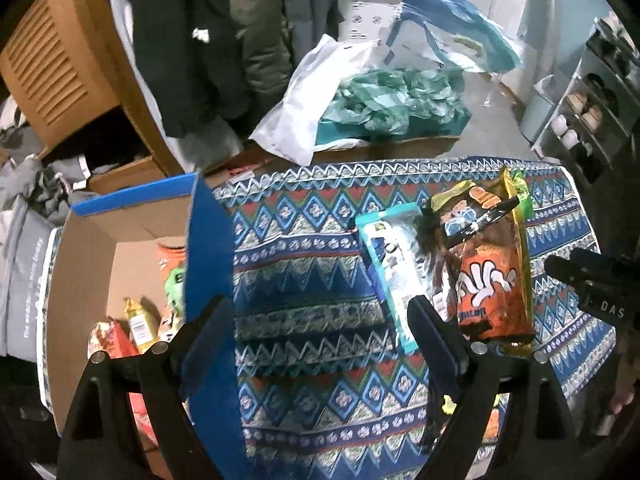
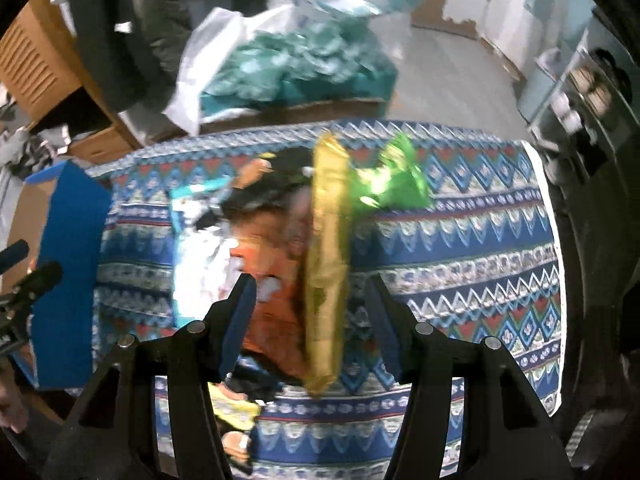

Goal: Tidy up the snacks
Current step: 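Withdraw both open tools from the box toward the remaining snacks, then grasp the orange cookie bag with the left tool while the right tool grasps the gold biscuit roll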

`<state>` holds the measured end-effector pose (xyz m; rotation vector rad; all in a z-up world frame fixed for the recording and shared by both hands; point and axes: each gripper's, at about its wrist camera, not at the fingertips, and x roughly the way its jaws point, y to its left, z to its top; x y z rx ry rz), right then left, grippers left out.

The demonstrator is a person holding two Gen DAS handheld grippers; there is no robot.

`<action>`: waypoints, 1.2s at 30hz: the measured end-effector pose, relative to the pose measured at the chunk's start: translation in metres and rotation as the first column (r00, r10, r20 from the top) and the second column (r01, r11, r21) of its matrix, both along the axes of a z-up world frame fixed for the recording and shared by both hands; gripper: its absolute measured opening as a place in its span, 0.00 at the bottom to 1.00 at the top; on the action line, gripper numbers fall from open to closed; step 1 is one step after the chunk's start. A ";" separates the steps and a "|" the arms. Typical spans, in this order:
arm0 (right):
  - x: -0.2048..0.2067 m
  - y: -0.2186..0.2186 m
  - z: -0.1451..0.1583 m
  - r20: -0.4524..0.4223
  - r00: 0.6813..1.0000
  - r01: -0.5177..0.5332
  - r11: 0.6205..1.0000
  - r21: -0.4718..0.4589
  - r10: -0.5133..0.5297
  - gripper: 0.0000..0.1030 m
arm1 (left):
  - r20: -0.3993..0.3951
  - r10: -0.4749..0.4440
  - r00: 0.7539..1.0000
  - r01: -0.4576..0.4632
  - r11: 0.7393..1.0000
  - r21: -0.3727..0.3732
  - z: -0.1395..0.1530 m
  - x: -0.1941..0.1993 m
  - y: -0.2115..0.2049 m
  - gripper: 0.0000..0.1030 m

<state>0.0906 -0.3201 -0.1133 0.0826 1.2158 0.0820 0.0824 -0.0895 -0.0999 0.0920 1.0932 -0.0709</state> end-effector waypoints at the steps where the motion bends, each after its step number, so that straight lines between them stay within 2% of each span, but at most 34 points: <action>1: 0.000 -0.004 -0.004 -0.006 1.000 0.007 1.000 0.000 -0.007 0.55 | 0.002 -0.005 1.000 0.005 1.000 0.010 -0.002 0.002 -0.005 0.88; 3: 0.001 -0.013 -0.013 -0.020 1.000 0.022 1.000 0.002 -0.022 0.55 | -0.006 -0.013 1.000 0.014 1.000 0.026 -0.009 0.007 -0.017 0.88; 11: 0.005 -0.022 -0.037 -0.044 0.999 0.015 1.000 0.019 -0.014 0.55 | -0.065 -0.044 0.997 0.044 0.999 0.009 -0.035 0.018 -0.051 0.88; 25: 0.016 -0.010 -0.075 -0.092 0.995 -0.038 0.999 0.033 0.041 0.54 | -0.146 -0.090 0.985 0.089 0.996 -0.014 -0.063 0.028 -0.082 0.87; 26: 0.017 -0.009 -0.077 -0.096 0.995 -0.038 0.999 0.038 0.042 0.52 | -0.153 -0.094 0.984 0.092 0.996 -0.018 -0.065 0.028 -0.083 0.88; 28: 0.019 -0.008 -0.082 -0.105 0.993 -0.042 0.997 0.065 0.049 0.36 | -0.159 -0.097 0.983 0.095 0.995 -0.020 -0.067 0.028 -0.085 0.87; 30: 0.020 -0.005 -0.086 -0.115 0.991 -0.053 0.995 0.078 0.062 0.27 | -0.165 -0.099 0.981 0.097 0.995 -0.021 -0.070 0.029 -0.086 0.88; 36: 0.011 -0.002 -0.085 -0.112 0.991 -0.067 0.998 0.011 0.068 0.25 | -0.170 -0.110 0.979 0.104 0.994 -0.041 -0.071 0.029 -0.092 0.88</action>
